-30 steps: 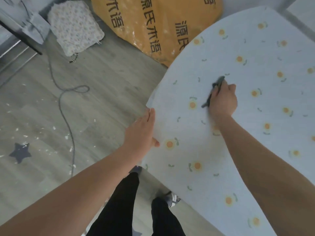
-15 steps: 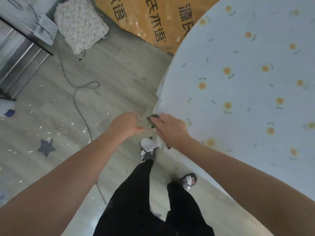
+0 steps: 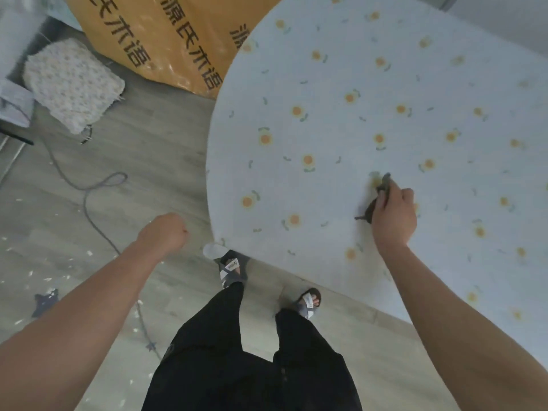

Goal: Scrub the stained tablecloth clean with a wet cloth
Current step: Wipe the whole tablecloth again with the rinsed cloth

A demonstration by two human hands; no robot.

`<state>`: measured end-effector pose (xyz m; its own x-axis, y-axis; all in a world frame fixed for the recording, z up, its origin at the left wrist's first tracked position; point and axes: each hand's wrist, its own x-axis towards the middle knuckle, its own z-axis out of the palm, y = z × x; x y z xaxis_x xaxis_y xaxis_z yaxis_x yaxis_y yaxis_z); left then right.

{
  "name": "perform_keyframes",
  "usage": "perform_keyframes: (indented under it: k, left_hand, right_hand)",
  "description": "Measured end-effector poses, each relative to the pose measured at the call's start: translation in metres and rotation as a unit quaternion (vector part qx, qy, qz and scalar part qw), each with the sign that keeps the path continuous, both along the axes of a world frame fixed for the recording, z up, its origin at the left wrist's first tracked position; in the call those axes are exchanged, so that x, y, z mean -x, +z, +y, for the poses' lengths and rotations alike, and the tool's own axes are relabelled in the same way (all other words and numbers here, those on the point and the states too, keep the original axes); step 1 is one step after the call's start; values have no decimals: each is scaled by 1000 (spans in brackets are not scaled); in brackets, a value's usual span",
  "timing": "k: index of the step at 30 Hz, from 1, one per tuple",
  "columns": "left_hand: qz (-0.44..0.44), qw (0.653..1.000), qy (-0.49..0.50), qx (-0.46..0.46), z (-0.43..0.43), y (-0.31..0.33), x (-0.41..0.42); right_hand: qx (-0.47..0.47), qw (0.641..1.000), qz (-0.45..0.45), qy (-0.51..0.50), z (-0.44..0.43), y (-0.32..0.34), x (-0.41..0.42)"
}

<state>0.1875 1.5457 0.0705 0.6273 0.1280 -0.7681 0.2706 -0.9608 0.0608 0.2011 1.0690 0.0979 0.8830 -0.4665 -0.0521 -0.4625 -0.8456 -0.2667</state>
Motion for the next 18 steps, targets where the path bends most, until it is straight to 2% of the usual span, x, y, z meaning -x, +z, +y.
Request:
perform_keyframes:
  k: [2, 3, 4, 6, 8, 9, 11, 12, 13, 14, 15, 18]
  left_hand:
    - [-9, 1000, -9, -10, -11, 3, 3]
    - [-13, 1000, -11, -15, -18, 6, 7]
    - [-16, 1000, -9, -17, -22, 6, 11]
    - [-30, 999, -14, -18, -36, 8, 16]
    - [-35, 999, -25, -10, -55, 16, 22]
    - [-34, 999, -31, -8, -66, 22, 23]
    - [-46, 998, -40, -10, -86, 31, 23]
    - [-53, 998, -38, -11, -93, 35, 23]
    - [-59, 997, -39, -11, -98, 39, 23]
    - [-62, 997, -39, -12, -100, 41, 26]
    - [-67, 997, -42, -12, -103, 42, 27]
    - [-69, 996, -52, -27, -111, 39, 38]
  right_hand:
    - [6, 995, 38, -90, -21, -12, -4]
    - [2, 995, 49, -86, -15, -15, -2]
    - [1, 998, 52, -42, 0, -20, 3]
    - [-28, 989, 71, 130, 52, -27, 24]
    - [-97, 942, 125, 296, 109, -26, 63]
    - [-128, 909, 147, 369, 133, -27, 84]
    - [-131, 830, 171, 514, 157, -24, 120]
    - [-130, 795, 180, 564, 158, -22, 132]
    - [-136, 780, 174, 586, 153, -19, 136]
    - [-144, 789, 154, 577, 143, -16, 142]
    - [-146, 815, 130, 545, 129, -16, 144]
    - [-100, 927, 39, 359, 55, -17, 141]
